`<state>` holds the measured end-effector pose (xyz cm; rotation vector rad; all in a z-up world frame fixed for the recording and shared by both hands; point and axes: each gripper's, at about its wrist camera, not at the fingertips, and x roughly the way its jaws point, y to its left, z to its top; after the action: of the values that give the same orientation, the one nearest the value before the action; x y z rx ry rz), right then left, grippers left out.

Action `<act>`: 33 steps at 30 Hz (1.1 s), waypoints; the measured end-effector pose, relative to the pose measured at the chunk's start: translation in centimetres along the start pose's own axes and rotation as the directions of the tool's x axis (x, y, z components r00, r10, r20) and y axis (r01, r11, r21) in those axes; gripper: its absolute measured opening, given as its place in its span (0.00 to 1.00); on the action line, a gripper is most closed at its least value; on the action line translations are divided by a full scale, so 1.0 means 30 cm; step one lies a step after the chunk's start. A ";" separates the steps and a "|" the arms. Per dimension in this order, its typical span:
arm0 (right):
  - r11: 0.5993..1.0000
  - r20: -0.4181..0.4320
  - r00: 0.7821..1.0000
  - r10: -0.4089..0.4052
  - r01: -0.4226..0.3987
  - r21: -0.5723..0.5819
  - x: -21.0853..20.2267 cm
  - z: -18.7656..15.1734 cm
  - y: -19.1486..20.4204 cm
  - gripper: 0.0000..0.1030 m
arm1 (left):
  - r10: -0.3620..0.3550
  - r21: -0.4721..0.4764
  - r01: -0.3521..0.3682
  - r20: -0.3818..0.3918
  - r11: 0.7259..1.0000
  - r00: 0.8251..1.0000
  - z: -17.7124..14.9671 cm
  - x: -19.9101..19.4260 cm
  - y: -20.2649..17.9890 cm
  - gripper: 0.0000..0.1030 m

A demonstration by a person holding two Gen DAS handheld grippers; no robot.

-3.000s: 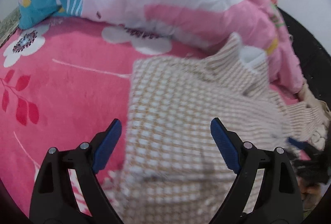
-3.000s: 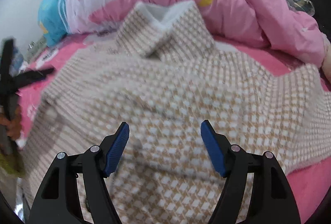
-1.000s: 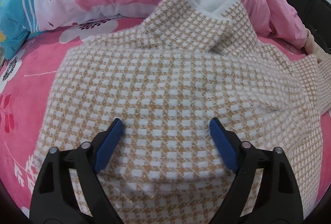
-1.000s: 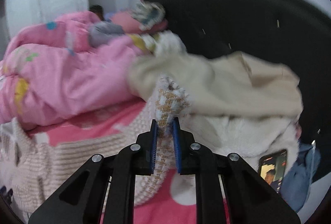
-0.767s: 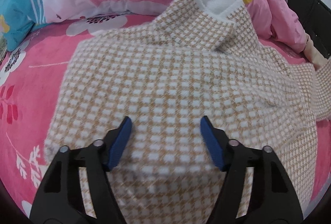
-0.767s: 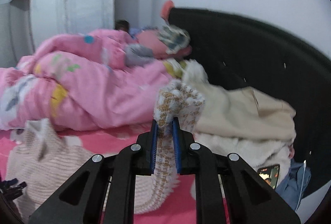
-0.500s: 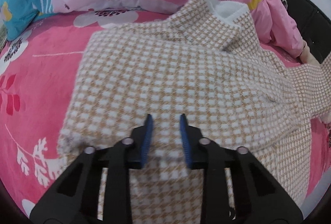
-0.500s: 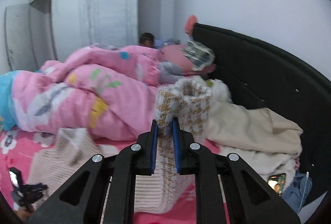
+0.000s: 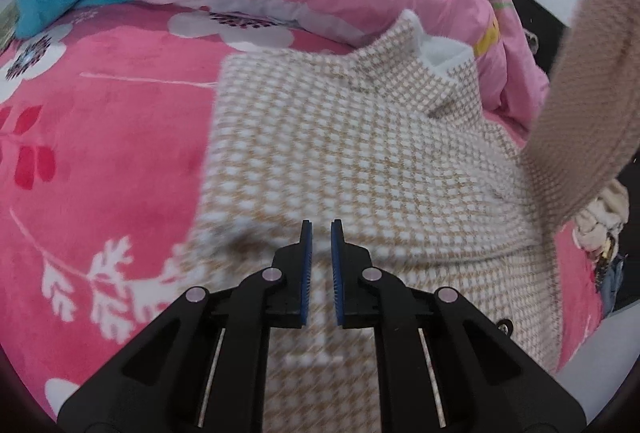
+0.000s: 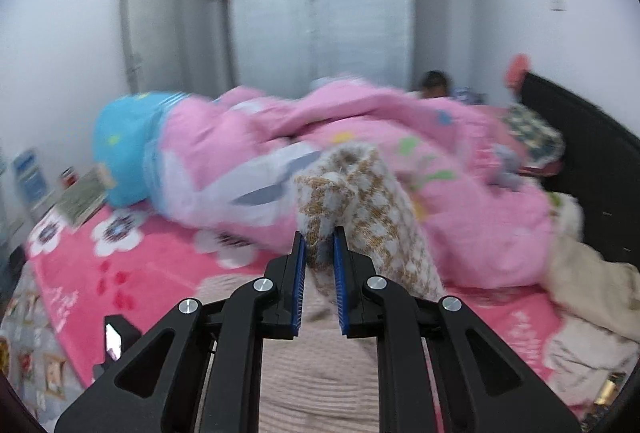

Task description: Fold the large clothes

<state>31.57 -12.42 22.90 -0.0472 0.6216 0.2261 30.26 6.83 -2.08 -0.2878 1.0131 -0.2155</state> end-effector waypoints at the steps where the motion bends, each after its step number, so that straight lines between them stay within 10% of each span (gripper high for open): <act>1: 1.000 -0.019 0.999 0.026 -0.026 -0.010 0.042 -0.018 0.052 0.13 | -0.009 -0.018 0.009 0.004 1.000 1.000 -0.008 -0.023 0.031 0.08; 4: 0.992 -0.127 0.985 0.115 -0.119 -0.028 0.225 -0.113 0.199 0.16 | -0.021 -0.063 0.022 0.017 0.998 1.000 -0.036 -0.083 0.108 0.08; 8: 0.943 -0.390 0.860 0.330 -0.319 0.094 0.510 -0.313 0.332 0.38 | -0.021 -0.087 0.023 0.021 0.996 1.000 -0.068 -0.132 0.177 0.08; 11: 0.919 -0.424 0.815 0.394 -0.352 0.177 0.562 -0.381 0.305 0.43 | -0.034 -0.091 0.037 0.035 0.995 0.999 -0.069 -0.161 0.203 0.09; 20: 0.941 -0.295 0.923 0.246 -0.155 0.300 0.368 -0.464 -0.309 0.53 | -0.106 -0.106 0.113 0.068 0.988 0.992 0.073 -0.085 0.132 0.33; 30: 0.894 -0.334 0.935 0.120 0.045 0.446 0.345 -0.726 -0.812 0.53 | 0.022 -0.080 -0.031 -0.107 0.996 0.994 0.253 0.226 0.070 0.34; 33: 0.891 -0.335 0.936 0.113 0.053 0.450 0.355 -0.763 -0.860 0.53 | 0.053 -0.042 -0.057 -0.091 0.997 0.994 0.262 0.223 0.049 0.16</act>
<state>32.66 -38.03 -2.53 0.3844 1.0246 0.0963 40.49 7.21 -4.01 -0.2929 1.1146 -0.1572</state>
